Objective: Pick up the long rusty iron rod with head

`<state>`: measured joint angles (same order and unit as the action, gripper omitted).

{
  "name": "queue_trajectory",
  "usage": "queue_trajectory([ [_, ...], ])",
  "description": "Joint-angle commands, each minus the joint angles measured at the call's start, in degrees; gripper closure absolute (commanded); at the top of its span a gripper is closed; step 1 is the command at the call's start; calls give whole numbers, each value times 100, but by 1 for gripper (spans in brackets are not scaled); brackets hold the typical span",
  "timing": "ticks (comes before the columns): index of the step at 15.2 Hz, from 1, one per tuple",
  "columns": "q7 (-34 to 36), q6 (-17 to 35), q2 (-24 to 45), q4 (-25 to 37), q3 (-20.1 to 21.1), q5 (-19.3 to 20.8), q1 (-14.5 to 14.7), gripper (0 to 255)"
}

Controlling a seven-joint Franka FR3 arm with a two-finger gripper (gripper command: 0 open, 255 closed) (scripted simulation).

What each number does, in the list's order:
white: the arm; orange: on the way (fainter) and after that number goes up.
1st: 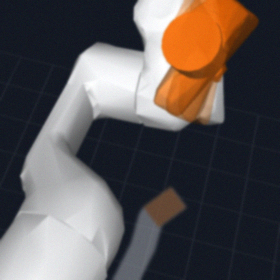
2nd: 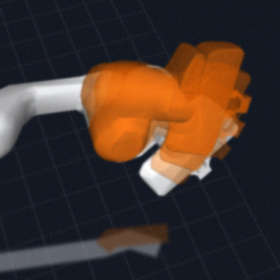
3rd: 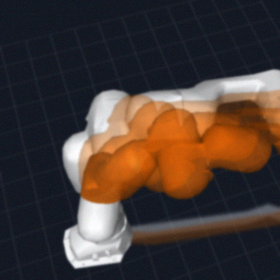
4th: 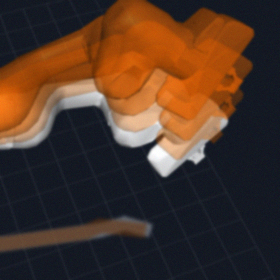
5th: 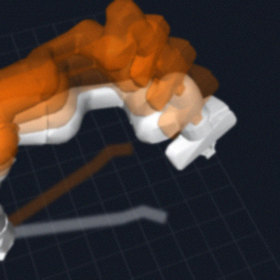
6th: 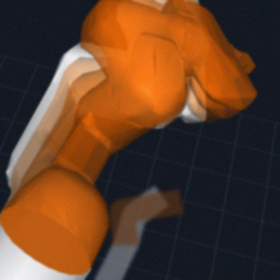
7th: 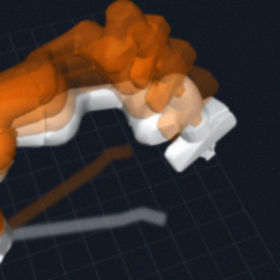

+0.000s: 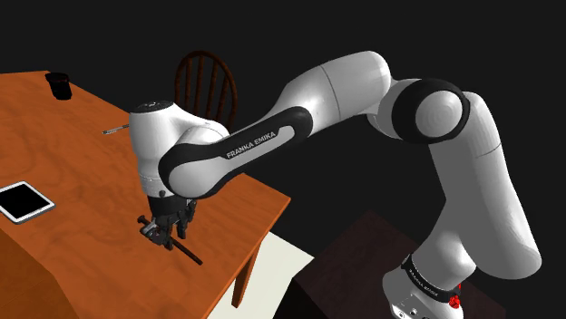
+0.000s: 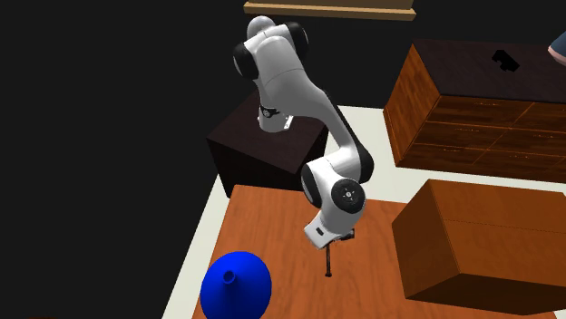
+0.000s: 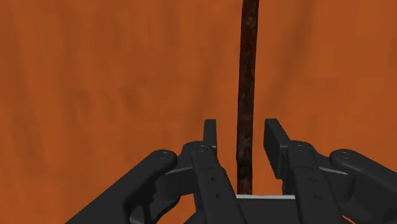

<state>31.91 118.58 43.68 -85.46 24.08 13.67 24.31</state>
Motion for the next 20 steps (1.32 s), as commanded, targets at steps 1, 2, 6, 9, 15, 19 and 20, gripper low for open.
queue_trajectory([
  [1, -2, 16, 27, -10, 5, -3, 10, 255],
  [2, 1, 11, 35, 3, 4, -2, 16, 255],
  [6, -3, 9, 36, 7, 3, -2, 14, 255],
  [9, -3, -40, -9, 12, 18, -16, 7, 255],
  [15, -28, -346, -261, 74, 90, -103, -34, 255],
  [19, -45, -562, -413, 146, 132, -158, -55, 255],
  [20, -49, -618, -448, 168, 143, -172, -60, 255],
])
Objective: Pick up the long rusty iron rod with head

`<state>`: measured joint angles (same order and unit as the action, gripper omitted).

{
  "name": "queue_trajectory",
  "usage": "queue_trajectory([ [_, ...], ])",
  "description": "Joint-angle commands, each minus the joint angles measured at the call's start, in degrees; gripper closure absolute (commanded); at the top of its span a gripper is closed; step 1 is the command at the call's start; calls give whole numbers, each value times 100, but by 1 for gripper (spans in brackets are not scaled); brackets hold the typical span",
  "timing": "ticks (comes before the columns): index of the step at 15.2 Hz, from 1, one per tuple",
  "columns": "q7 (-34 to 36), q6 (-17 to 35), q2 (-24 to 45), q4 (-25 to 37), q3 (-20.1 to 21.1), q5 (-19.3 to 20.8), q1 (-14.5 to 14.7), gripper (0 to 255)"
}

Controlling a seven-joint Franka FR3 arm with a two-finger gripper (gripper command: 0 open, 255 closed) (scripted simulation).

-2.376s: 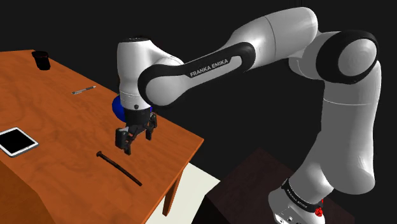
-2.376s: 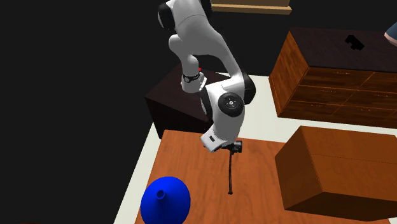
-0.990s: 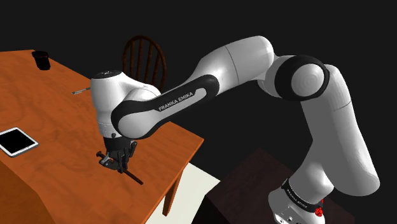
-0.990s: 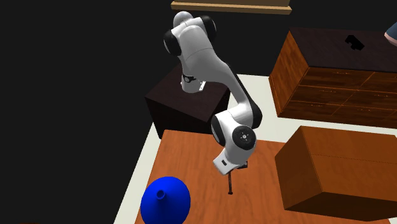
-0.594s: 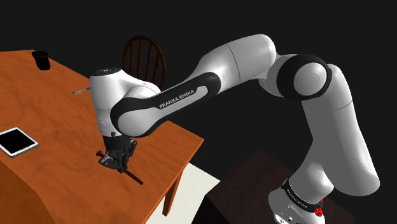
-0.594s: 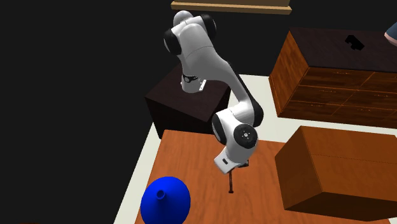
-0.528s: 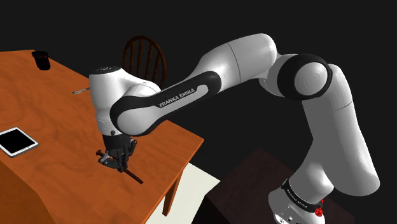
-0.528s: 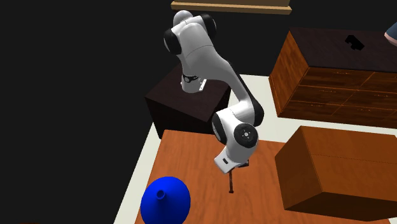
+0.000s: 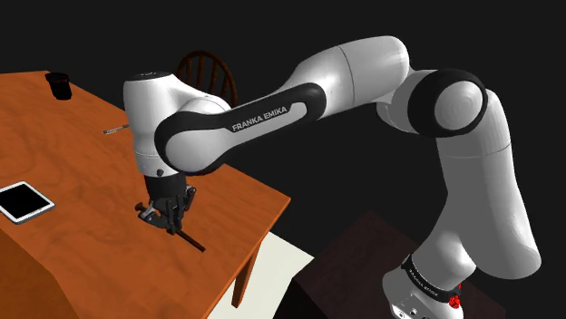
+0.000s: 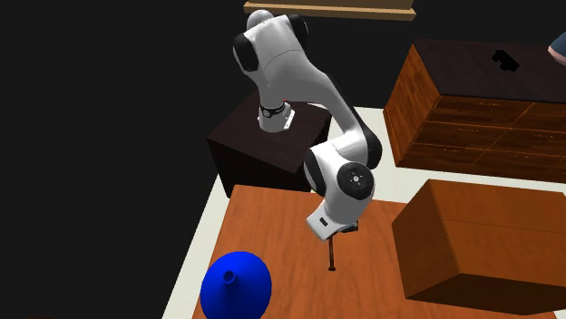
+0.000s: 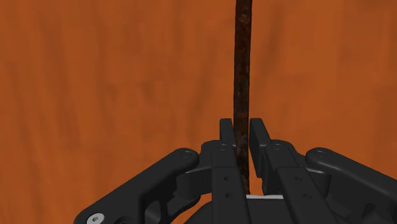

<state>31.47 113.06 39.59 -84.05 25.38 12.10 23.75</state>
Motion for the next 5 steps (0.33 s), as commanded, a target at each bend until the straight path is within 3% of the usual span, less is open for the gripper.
queue_trajectory([
  [1, -9, -122, -73, 50, 22, -28, -8, 255],
  [5, -17, -245, -145, 105, 42, -56, -16, 255],
])
